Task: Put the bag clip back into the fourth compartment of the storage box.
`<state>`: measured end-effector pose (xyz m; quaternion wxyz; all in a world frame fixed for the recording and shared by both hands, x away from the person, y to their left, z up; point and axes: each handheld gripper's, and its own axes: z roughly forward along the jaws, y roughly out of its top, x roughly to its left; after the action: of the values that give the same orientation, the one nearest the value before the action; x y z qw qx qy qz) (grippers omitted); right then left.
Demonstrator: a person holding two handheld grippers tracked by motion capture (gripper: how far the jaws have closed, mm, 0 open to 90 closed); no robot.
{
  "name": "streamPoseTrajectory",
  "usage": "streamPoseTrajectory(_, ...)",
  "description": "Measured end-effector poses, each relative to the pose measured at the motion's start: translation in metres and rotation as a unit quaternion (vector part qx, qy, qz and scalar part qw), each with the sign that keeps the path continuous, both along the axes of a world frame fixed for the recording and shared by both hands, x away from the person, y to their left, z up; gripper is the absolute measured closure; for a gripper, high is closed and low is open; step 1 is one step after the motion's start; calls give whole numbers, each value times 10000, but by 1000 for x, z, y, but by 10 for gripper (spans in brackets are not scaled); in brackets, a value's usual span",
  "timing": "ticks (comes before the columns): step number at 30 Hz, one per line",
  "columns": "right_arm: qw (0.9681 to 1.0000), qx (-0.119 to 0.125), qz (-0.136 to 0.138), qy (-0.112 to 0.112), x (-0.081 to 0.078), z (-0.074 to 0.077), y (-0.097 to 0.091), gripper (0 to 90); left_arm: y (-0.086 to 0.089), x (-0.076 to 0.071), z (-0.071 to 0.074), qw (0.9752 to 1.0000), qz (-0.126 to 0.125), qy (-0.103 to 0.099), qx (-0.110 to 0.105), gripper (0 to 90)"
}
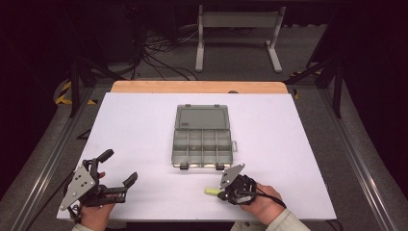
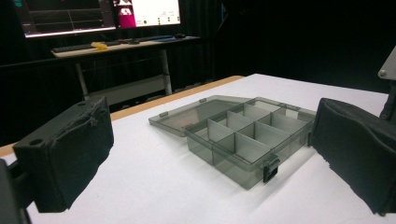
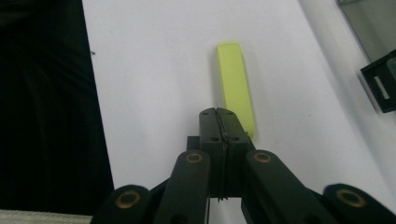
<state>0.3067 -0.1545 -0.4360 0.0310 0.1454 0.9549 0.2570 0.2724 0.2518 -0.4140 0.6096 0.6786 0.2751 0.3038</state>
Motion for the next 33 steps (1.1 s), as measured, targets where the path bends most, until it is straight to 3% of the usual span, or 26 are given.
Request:
streamPoseTrajectory(10,9999,-25,-110,4,4,0,-3,900,-1,0,-1,10000,-2,-1,0,3)
streamPoseTrajectory(15,9999,99,-44,-18,2,8,-5,898,-1,0,-1,10000,-6,5,7,3)
streamPoseTrajectory(16,9999,143,-12,-25,1,13,-6,837,-1,0,-1,10000,-10,10,12,3)
streamPoseTrajectory(21,9990,305,-122,-308,2,24,-3,237,-1,0,-1,10000,-6,-1,16,3)
streamPoseTrajectory(22,9990,287,-130,-327,3,25,-1,189,-1,0,-1,10000,-6,-1,16,3)
streamPoseTrajectory(27,9988,253,-100,-416,6,25,5,110,-1,0,-1,10000,-10,-7,20,3)
streamPoseTrajectory(33,9993,86,25,-365,10,19,14,125,-1,0,-1,10000,-16,-2,26,3)
